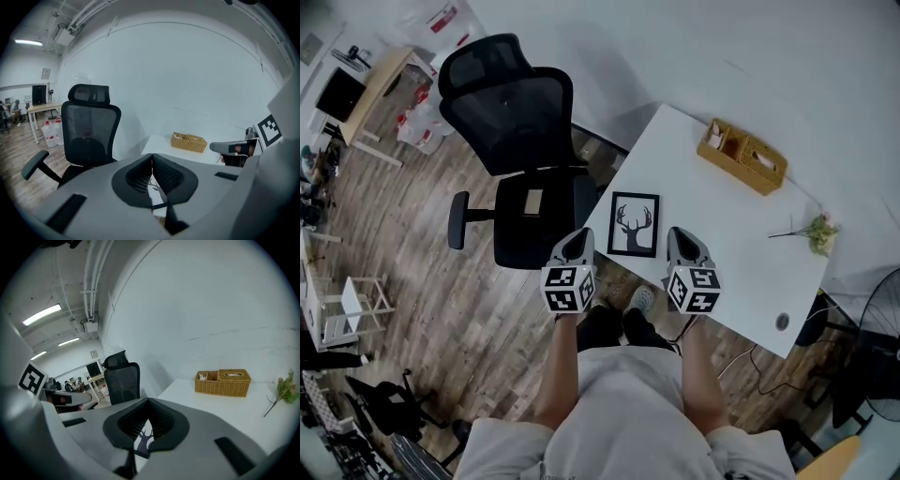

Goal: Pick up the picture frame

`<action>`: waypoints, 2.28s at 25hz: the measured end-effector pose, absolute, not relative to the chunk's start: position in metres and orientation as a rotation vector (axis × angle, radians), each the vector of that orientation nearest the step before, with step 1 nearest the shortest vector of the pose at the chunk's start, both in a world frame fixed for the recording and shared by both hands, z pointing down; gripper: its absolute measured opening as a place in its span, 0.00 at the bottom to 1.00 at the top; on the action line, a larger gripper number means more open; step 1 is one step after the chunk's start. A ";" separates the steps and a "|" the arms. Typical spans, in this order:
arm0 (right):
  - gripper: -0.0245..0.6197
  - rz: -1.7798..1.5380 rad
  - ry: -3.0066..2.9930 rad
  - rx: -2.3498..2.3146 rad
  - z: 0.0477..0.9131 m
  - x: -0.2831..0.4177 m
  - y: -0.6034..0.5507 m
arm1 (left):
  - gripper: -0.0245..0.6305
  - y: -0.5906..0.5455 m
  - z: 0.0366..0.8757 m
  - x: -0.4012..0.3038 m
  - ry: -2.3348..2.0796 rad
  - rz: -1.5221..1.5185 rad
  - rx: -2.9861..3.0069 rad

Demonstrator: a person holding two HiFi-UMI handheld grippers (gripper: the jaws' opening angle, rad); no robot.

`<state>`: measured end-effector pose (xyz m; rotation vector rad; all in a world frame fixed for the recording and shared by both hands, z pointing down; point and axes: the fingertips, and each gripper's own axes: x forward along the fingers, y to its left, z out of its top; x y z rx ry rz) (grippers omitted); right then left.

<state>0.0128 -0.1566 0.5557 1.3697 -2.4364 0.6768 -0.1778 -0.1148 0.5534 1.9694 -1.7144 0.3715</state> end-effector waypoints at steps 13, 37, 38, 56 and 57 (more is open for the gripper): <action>0.07 0.746 -2.308 1.488 0.588 0.005 -0.180 | 0.08 -0.165 0.572 -0.176 -1.595 0.473 2.062; 0.34 0.858 -2.108 1.468 0.661 -0.009 -0.193 | 0.37 -0.172 0.661 -0.166 -1.493 0.560 1.834; 0.34 0.876 -2.089 1.460 0.670 -0.010 -0.188 | 0.36 -0.168 0.672 -0.166 -1.478 0.568 1.810; 0.32 0.975 -1.951 1.371 0.733 -0.009 -0.175 | 0.31 -0.160 0.743 -0.150 -1.342 0.659 1.705; 0.32 0.977 -1.950 1.365 0.735 -0.011 -0.177 | 0.31 -0.161 0.744 -0.150 -1.340 0.661 1.702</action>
